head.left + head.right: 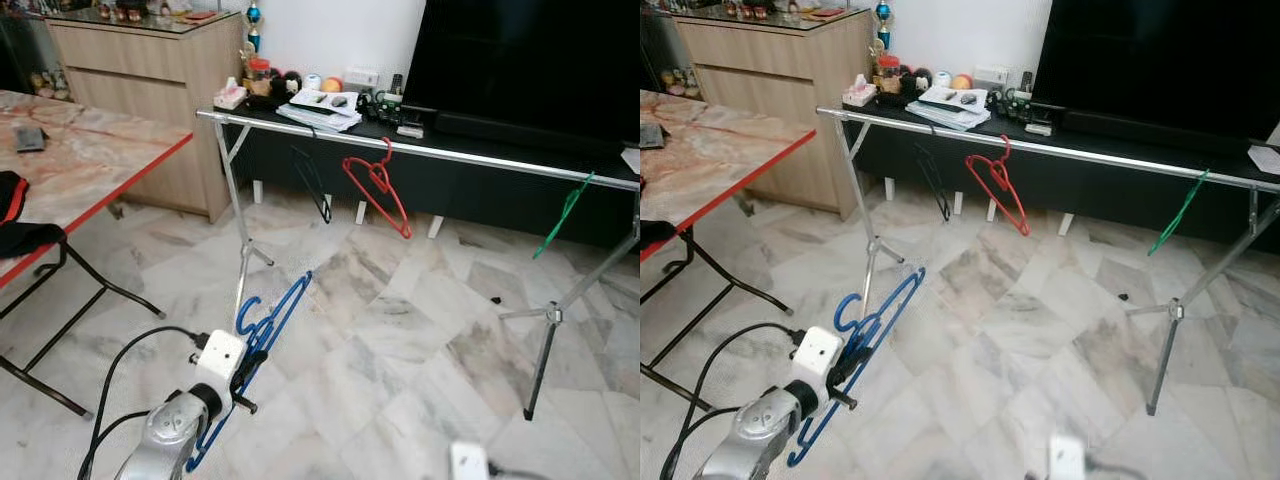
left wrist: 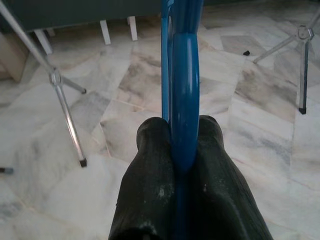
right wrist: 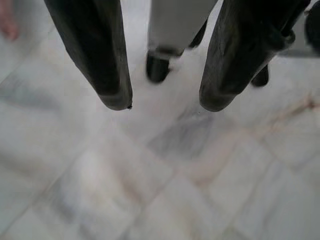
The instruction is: Hang hanger
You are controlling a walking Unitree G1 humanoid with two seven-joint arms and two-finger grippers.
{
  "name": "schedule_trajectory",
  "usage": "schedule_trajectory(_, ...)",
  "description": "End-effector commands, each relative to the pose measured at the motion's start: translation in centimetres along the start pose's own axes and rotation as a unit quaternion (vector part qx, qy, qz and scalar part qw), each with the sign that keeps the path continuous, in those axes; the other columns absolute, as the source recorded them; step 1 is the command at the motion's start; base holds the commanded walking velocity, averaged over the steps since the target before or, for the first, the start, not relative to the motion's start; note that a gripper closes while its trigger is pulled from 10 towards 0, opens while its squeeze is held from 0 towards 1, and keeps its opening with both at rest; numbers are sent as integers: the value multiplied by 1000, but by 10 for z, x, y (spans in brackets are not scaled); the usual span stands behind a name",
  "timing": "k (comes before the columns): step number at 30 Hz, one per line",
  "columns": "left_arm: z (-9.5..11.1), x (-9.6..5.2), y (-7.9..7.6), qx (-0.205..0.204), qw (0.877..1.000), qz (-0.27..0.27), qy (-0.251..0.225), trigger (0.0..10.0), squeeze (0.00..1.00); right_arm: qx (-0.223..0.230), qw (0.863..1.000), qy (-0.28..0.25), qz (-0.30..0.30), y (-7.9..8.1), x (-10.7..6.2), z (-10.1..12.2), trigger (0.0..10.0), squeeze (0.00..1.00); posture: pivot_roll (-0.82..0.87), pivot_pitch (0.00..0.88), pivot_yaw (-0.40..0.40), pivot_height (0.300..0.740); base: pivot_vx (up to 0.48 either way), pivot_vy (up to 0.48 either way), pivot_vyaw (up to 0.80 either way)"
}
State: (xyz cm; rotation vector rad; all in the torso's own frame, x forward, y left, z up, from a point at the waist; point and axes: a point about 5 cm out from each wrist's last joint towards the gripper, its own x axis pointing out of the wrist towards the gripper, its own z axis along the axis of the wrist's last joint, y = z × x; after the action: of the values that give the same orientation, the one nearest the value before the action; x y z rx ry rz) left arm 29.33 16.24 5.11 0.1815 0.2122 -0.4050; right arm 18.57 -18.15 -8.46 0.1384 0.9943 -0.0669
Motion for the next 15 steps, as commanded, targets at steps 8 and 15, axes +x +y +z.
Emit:
schedule_trajectory(8, 6, 5, -10, 16, 1000, -22, -8, 10000, 0, 12, 999, -10, -41, -15, -1, 10, 10000, 0, 100, 0, -47, 740, 284, -383, -138)
schedule_trajectory(15, 5, 4, -13, 19, 999, -30, -6, 10000, 0, 4, 999, -5, -35, -17, -2, 2, 10000, 0, 105, 0, -48, 740, 305, -366, -800)
